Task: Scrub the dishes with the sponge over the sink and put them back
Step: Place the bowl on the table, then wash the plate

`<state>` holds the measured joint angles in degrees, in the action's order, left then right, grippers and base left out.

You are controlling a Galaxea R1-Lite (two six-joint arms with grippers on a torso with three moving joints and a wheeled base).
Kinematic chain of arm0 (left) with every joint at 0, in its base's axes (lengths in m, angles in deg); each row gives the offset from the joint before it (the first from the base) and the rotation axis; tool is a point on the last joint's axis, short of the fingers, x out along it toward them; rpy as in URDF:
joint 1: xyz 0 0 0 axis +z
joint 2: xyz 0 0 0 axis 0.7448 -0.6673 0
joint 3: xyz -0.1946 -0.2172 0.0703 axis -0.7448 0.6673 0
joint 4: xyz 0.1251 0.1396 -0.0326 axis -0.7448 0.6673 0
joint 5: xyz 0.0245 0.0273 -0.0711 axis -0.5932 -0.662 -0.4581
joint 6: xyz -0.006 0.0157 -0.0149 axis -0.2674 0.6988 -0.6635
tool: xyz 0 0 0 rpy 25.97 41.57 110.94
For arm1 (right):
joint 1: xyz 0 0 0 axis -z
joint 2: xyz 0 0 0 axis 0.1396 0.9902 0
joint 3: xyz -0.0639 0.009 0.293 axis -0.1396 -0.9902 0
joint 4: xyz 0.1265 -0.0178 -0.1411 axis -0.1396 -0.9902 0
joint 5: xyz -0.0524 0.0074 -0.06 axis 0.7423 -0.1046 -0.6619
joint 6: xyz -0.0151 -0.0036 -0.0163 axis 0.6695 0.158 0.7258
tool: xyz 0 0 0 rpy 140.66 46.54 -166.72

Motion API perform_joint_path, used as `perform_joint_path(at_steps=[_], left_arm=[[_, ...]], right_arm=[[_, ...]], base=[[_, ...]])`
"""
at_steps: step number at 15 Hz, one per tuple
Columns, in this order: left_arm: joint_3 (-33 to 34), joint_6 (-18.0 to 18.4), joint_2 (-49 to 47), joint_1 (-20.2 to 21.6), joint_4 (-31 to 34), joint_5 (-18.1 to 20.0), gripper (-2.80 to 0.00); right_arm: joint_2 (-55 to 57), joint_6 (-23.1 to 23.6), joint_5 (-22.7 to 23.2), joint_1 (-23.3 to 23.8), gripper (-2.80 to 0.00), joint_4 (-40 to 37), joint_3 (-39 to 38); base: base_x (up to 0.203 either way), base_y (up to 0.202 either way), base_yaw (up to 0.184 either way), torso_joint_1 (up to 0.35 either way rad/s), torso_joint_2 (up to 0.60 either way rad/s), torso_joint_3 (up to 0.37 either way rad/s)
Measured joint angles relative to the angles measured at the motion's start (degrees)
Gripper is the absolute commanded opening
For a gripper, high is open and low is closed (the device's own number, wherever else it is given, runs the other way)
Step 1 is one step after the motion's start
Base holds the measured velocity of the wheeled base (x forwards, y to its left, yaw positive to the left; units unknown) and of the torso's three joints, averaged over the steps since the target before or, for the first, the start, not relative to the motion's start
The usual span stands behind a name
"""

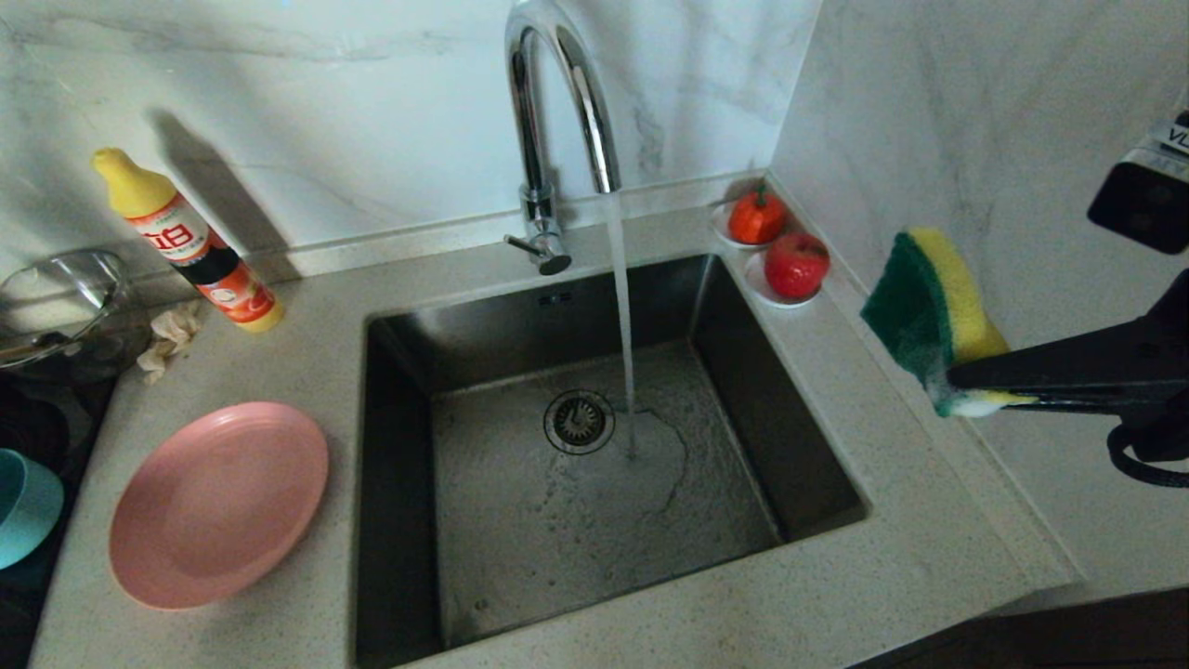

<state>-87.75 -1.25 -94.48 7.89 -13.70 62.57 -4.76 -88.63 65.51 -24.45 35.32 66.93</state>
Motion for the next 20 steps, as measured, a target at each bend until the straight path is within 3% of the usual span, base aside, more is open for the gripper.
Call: perform_joint_path(at_steps=[6,11,13,16,20], left_arm=[[-0.73,-0.39,6.16,0.04,0.8,1.17,0.0],[-4.75,-0.36,16.37,-0.88,8.93,4.69,0.0],[-6.71,0.56,20.13,-4.34,14.67,4.8,0.0],[-6.97,1.82,23.2,-13.24,21.06,4.69,0.0],[-2.49,2.09,22.2,-23.17,22.83,3.33,0.0]], right_arm=[[0.12,0.02,0.01,0.0,-2.8,0.0,-0.2],[0.12,0.06,0.0,0.0,-2.8,0.07,-0.77],[0.16,0.09,0.0,0.0,-2.8,0.07,-0.78],[0.34,0.06,0.0,0.0,-2.8,0.05,-0.83],[0.37,0.06,0.0,0.16,-2.8,0.02,-0.99]], base=[[0.0,0.0,0.0,0.0,0.0,0.0],[0.0,0.0,0.0,0.0,0.0,0.0],[0.0,0.0,0.0,0.0,0.0,0.0],[0.0,0.0,0.0,0.0,0.0,0.0],[0.0,0.0,0.0,0.0,0.0,0.0]])
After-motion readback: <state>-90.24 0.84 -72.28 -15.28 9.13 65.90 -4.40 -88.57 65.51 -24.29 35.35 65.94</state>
